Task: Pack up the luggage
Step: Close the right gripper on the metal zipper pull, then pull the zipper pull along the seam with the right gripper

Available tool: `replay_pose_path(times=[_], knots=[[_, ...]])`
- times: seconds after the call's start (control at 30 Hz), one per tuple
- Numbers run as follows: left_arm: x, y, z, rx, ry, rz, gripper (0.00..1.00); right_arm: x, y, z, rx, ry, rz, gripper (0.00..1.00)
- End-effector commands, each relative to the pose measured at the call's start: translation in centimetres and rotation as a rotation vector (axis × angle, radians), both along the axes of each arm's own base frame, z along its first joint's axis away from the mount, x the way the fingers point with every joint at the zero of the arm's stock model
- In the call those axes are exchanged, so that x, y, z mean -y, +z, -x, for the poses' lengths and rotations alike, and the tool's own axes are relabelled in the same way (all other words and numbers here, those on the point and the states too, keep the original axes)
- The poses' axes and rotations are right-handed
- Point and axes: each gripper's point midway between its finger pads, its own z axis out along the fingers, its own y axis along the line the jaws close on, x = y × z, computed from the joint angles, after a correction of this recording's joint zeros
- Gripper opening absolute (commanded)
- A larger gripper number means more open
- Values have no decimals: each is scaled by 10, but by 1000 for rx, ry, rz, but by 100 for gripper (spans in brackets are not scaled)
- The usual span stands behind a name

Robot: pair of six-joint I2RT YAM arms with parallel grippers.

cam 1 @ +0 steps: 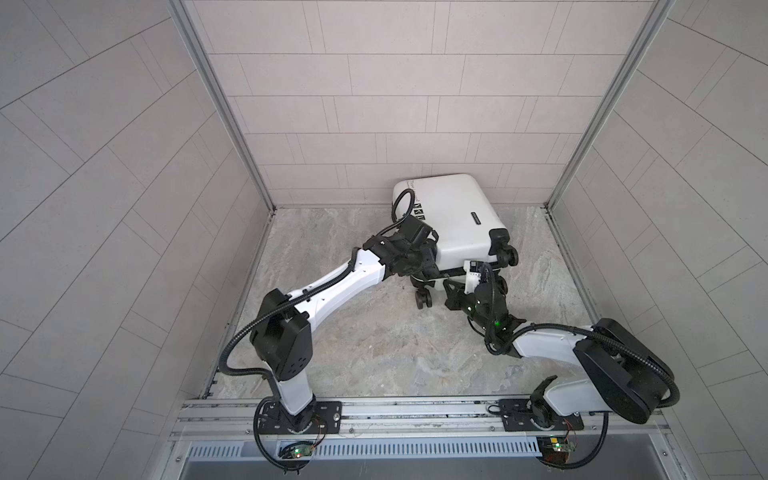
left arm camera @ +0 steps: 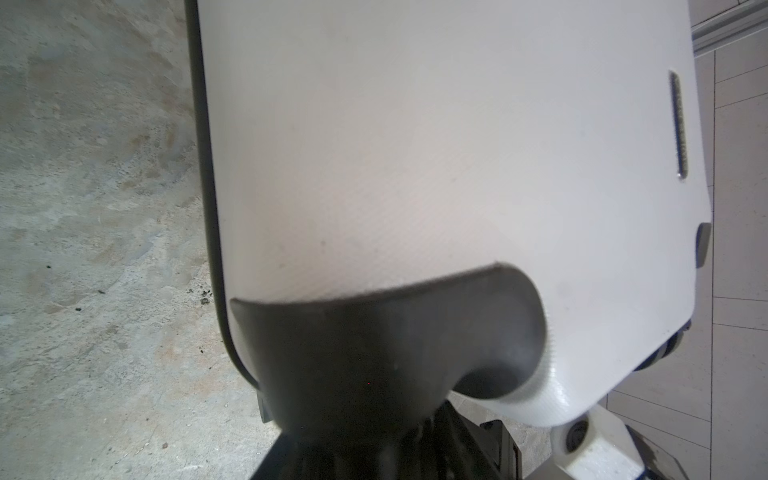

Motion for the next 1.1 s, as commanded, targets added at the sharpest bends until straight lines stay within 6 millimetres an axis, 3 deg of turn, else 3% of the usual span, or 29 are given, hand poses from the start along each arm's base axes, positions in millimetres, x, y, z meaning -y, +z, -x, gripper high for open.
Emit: replay_pose_path(times=[0.0,0.33,1.07], knots=[[-31,4,13,-21,20,-76,0,38,-15,-2,-34,-131,59,0],[-34,4,11,-24,25,-71,0,70,-18,-1,-64,-189,91,0],[-40,7,12,-19,35,-70,0,97,-23,2,-78,-232,71,0]])
